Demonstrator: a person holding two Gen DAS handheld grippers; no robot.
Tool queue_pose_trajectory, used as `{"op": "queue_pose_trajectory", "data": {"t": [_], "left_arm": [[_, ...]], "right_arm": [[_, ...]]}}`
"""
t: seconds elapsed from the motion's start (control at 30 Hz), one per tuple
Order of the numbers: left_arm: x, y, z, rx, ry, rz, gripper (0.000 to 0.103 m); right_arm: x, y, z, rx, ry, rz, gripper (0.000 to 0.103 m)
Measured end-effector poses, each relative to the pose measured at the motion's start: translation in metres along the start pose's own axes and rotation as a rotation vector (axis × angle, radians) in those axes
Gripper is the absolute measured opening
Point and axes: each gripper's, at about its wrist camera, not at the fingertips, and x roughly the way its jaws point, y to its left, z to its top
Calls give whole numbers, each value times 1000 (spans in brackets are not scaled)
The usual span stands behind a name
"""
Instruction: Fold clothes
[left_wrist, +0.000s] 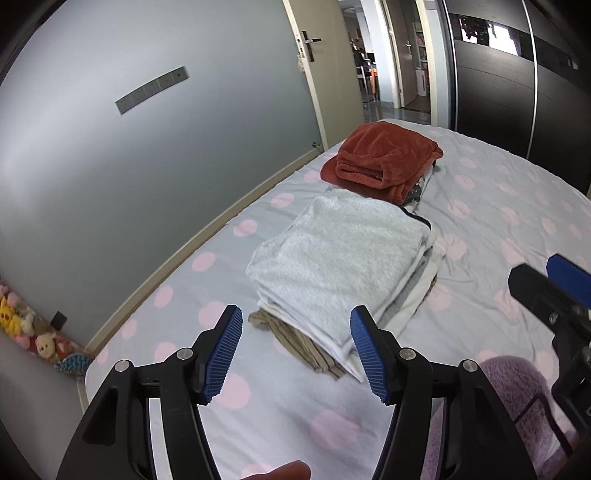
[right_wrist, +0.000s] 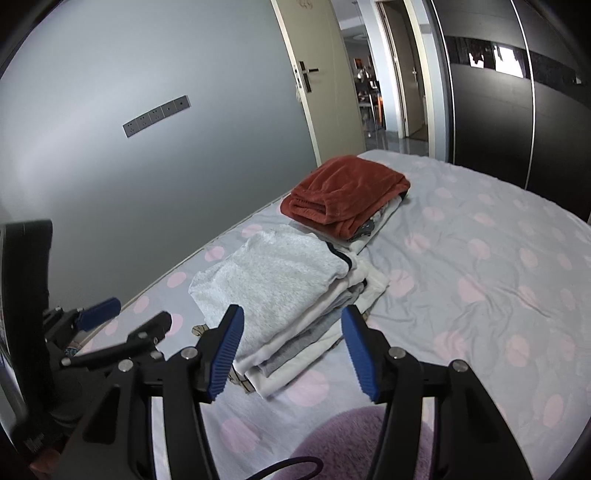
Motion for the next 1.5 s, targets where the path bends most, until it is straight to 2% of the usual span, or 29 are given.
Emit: {"op": "queue_pose_trajectory", "data": {"t": [0.17,0.23,0.33,0.77,1.5], "left_arm": [[-11,-2,-22,-64,5,3,63],[-11,-4,-27,-73,7,31,63],[-13,-7,-33,-70,8,64,63],[-25,-13,-38,-49,-33,120,63],[-26,-12,-41,-58,-33,116,63]], "right_arm": [[-11,-8,-14,5,-2,-1,54],[-14,-10,-18,4,1,-1,54],[-18,-14,-22,7,-3,-3,54],[-26,-12,-29,0,1,25,54],[-15,-10,-34,-9,50,22,54]]}}
